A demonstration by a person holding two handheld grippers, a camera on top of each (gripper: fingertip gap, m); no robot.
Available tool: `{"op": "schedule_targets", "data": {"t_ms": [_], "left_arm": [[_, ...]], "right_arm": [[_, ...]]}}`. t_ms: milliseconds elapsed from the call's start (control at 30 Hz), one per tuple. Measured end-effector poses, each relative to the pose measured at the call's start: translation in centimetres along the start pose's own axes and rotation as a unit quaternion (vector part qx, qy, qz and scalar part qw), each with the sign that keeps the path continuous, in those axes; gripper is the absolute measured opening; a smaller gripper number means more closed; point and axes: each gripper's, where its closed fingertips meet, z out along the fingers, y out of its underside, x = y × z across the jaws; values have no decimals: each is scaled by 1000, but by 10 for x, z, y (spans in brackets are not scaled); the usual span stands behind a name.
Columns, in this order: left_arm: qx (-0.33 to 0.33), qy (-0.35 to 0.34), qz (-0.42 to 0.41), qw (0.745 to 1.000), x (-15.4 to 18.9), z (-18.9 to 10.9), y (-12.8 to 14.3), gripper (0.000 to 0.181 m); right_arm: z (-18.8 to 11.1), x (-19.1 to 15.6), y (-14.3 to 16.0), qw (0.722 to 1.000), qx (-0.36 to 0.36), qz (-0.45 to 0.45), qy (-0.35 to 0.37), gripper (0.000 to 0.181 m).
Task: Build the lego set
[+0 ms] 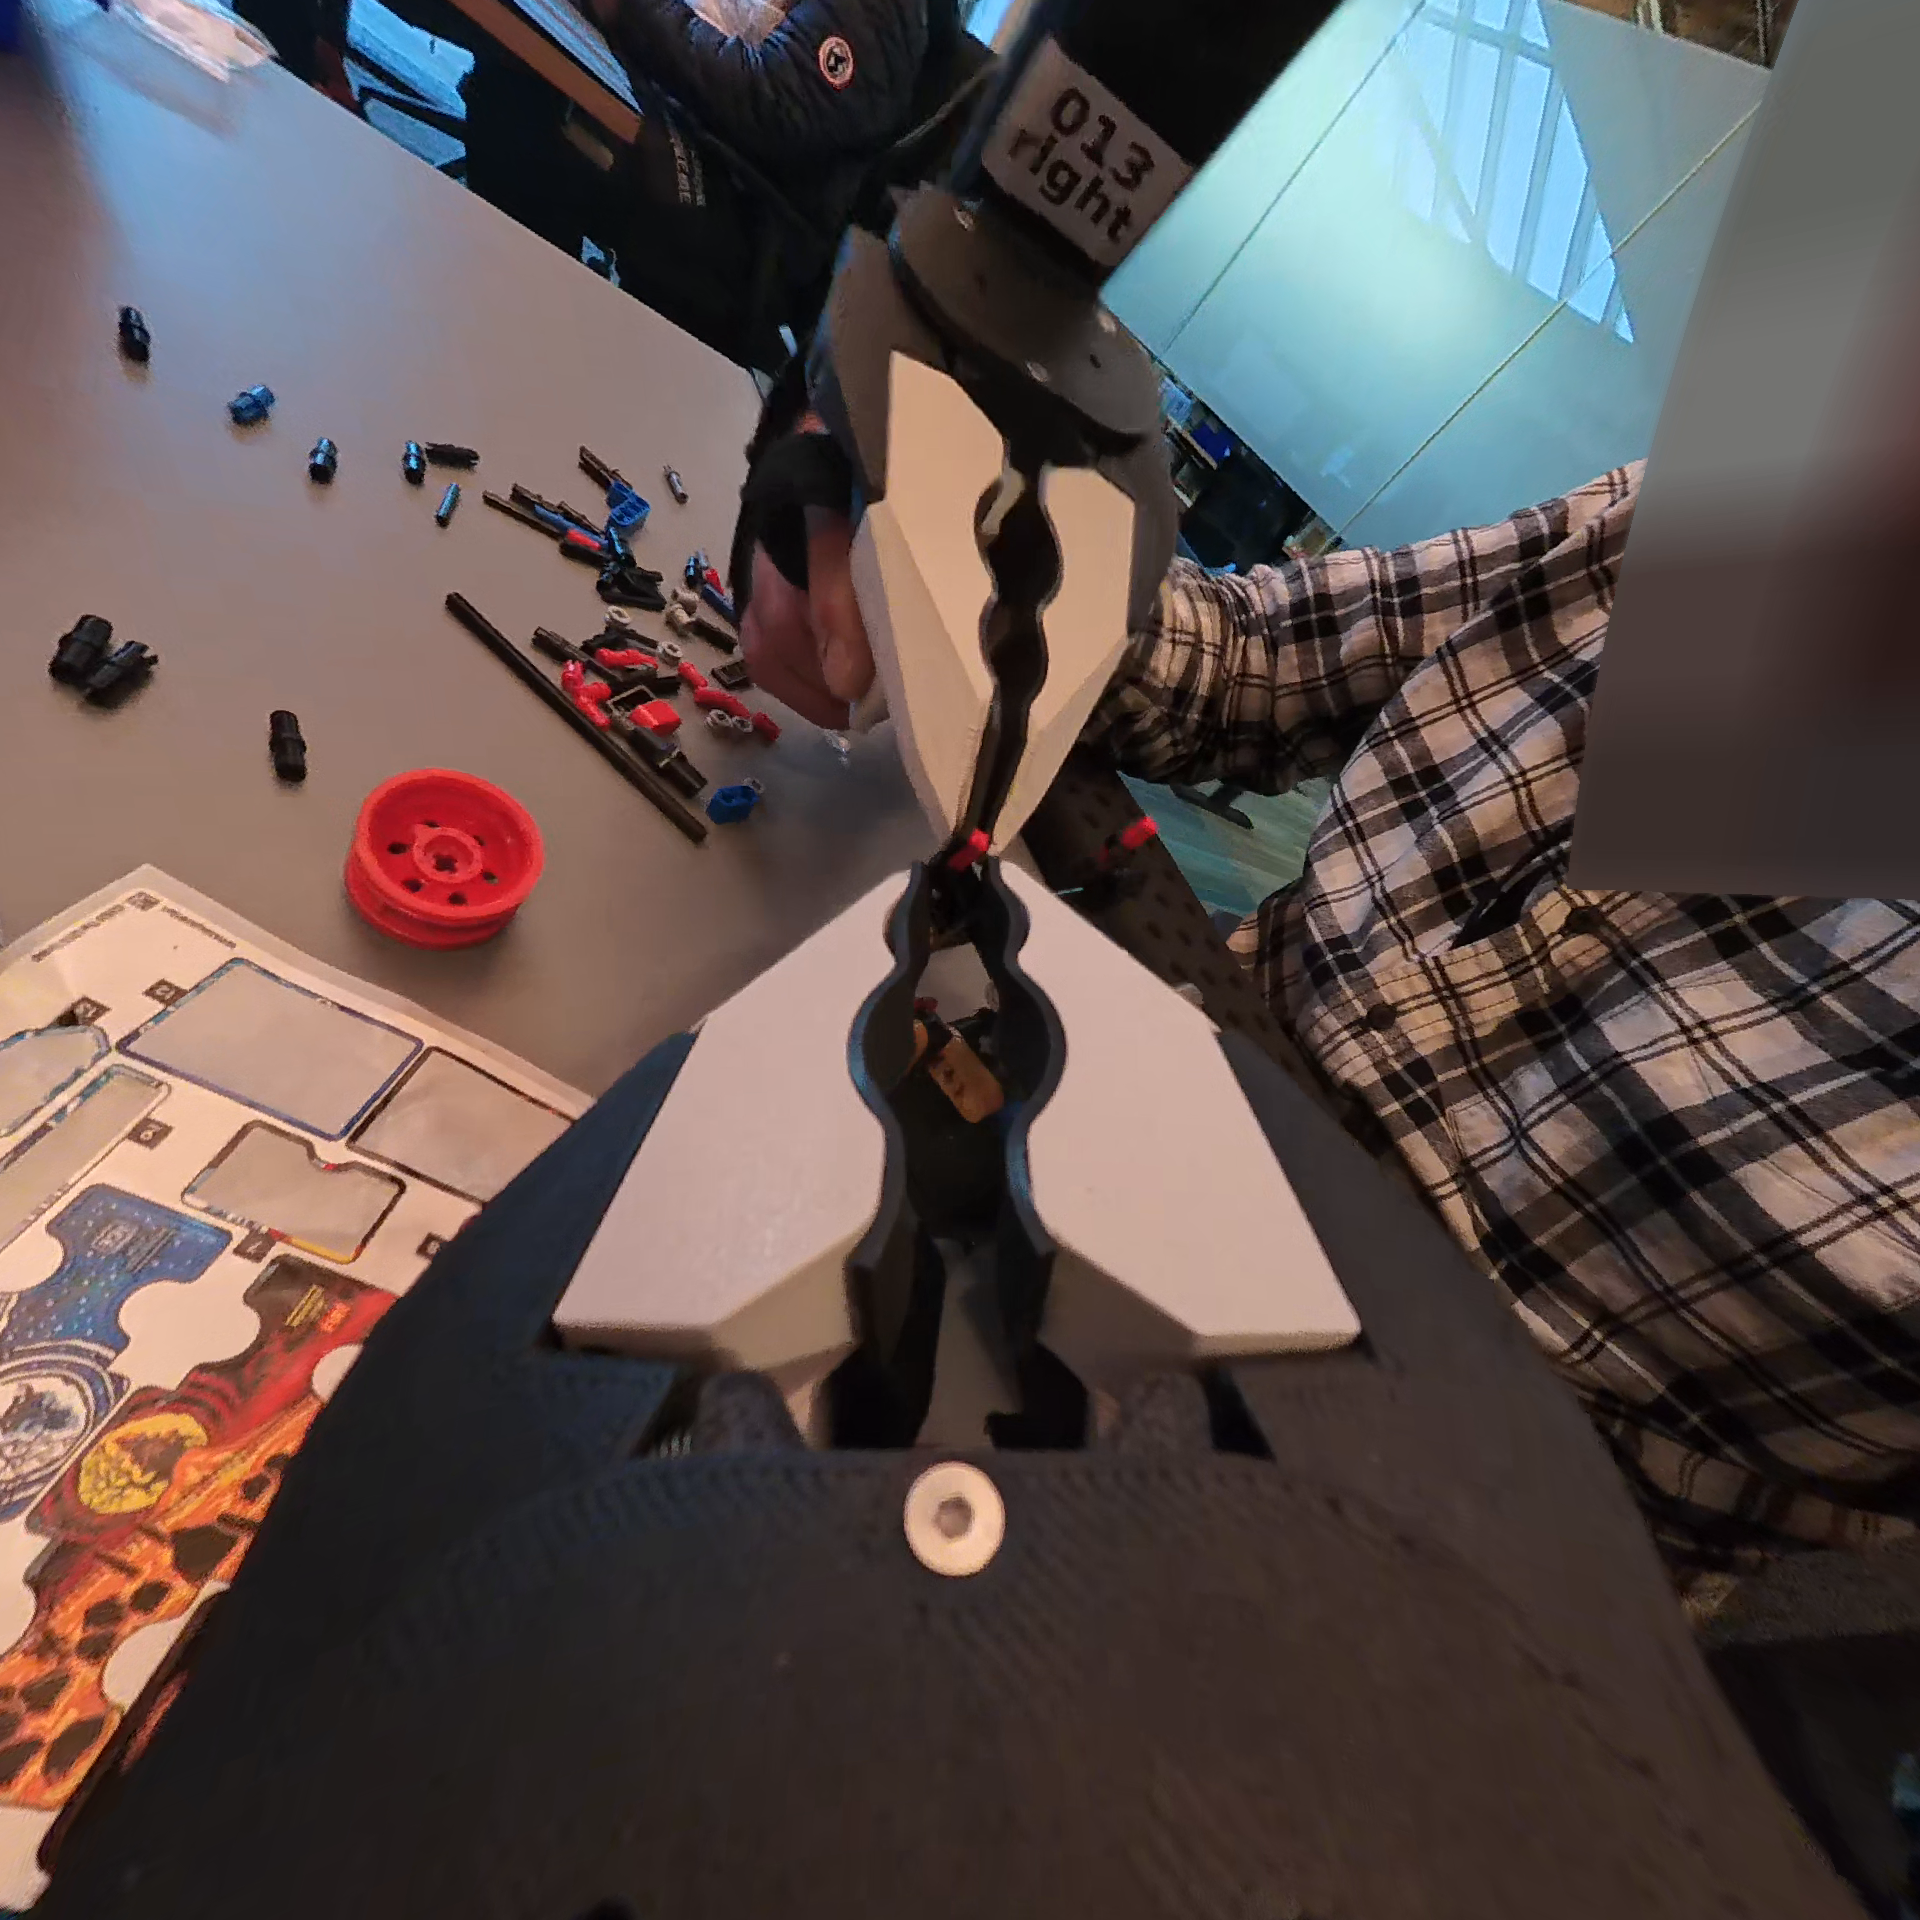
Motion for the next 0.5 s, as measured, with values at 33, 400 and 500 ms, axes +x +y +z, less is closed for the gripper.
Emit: {"op": "schedule_targets", "data": {"t_ms": [33, 400, 500], "left_arm": [[-1, 0, 1, 1000, 0, 0, 0, 8], [-8, -3, -15, 1000, -1, 0, 2, 9], [-3, 7, -24, 1000, 2, 1, 1, 9]], "right_arm": [[0, 1, -1, 1000, 5, 5, 2, 0], [0, -2, 3, 1000, -2, -16, -6, 0], [-1, -4, 1, 998, 0, -55, 3, 0]]}}
